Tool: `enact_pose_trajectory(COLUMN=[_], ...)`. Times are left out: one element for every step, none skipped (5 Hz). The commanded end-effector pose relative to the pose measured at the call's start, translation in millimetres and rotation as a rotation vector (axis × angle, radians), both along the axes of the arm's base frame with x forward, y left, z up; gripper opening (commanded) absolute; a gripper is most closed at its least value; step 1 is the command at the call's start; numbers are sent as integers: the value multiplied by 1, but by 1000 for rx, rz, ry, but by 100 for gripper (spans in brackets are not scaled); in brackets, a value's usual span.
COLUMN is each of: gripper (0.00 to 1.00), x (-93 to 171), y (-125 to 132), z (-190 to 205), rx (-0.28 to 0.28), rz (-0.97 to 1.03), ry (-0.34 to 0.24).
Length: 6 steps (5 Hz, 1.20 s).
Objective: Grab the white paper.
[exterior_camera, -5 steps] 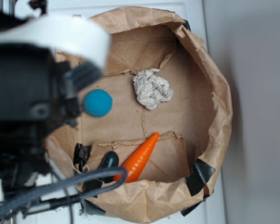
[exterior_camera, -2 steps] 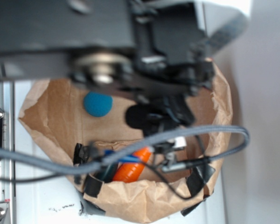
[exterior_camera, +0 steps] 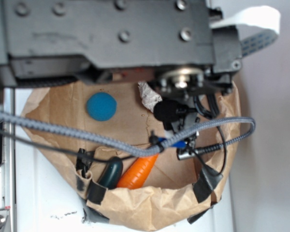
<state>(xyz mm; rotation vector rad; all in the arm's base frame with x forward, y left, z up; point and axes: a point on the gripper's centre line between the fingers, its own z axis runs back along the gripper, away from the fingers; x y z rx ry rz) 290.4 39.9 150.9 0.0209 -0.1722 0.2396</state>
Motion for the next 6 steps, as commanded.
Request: enact_pose_trajectory(gripper=[100, 100, 100, 100, 100, 100], x=[8, 8, 8, -3, -19, -21], y=[9, 9, 9, 8, 0, 3], z=[28, 28, 28, 11, -4, -20], rx=[15, 15, 15, 27, 67, 97], rz=[26, 26, 26, -26, -46, -50], ry=[-94, -94, -94, -81, -57, -4])
